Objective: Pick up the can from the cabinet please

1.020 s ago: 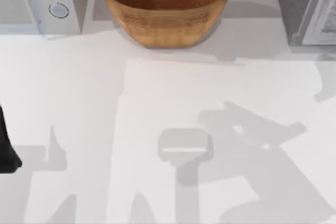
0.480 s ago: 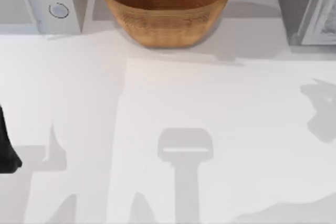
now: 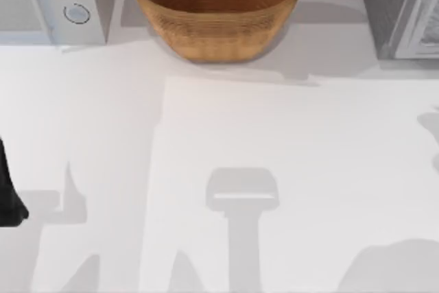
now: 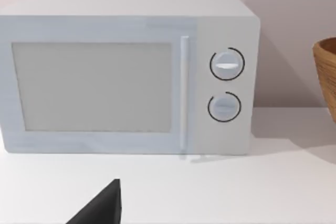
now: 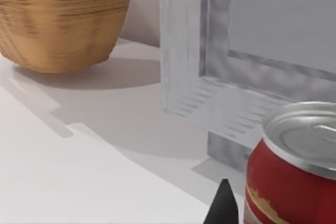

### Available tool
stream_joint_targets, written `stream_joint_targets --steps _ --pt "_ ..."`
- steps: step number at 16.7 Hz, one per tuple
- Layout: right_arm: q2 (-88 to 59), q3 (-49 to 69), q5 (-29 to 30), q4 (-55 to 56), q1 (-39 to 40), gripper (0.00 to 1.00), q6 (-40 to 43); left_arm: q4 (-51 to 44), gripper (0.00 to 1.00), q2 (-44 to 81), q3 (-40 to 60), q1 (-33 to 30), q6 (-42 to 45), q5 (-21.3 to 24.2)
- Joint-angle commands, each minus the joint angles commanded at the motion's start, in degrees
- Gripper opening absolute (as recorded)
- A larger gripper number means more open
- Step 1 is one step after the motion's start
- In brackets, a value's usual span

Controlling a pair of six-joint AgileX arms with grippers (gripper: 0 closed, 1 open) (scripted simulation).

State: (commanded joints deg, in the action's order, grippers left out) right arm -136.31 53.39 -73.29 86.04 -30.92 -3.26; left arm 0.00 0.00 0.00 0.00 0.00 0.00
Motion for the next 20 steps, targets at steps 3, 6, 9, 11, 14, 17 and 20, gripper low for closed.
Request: stream_joint_targets --steps 3,6,9,11,14,17,20 --pt "-0.17 -0.13 0.3 -0.3 0.52 0.0 -0.1 0.0 1.0 0.0 0.0 0.0 0.0 0.0" --pt "-1.21 1.27 2.42 -0.81 2.45 0.0 0.33 0.0 1.0 0.0 0.0 0.0 0.0 0.0" --pt "-1.76 2.12 3.52 -1.01 3.51 0.0 0.64 0.0 1.0 0.0 0.0 0.0 0.0 0.0" --pt "-1.76 2.12 3.52 -1.01 3.51 0.0 0.64 0.0 1.0 0.0 0.0 0.0 0.0 0.0" --pt "-1.76 2.12 3.52 -1.01 3.51 0.23 0.64 0.0 1.0 0.0 0.0 0.0 0.0 0.0" --pt "-1.76 2.12 3.52 -1.01 3.51 0.45 0.64 0.0 1.0 0.0 0.0 0.0 0.0 0.0" --pt "-1.76 2.12 3.52 -1.01 3.51 0.68 0.64 0.0 1.0 0.0 0.0 0.0 0.0 0.0"
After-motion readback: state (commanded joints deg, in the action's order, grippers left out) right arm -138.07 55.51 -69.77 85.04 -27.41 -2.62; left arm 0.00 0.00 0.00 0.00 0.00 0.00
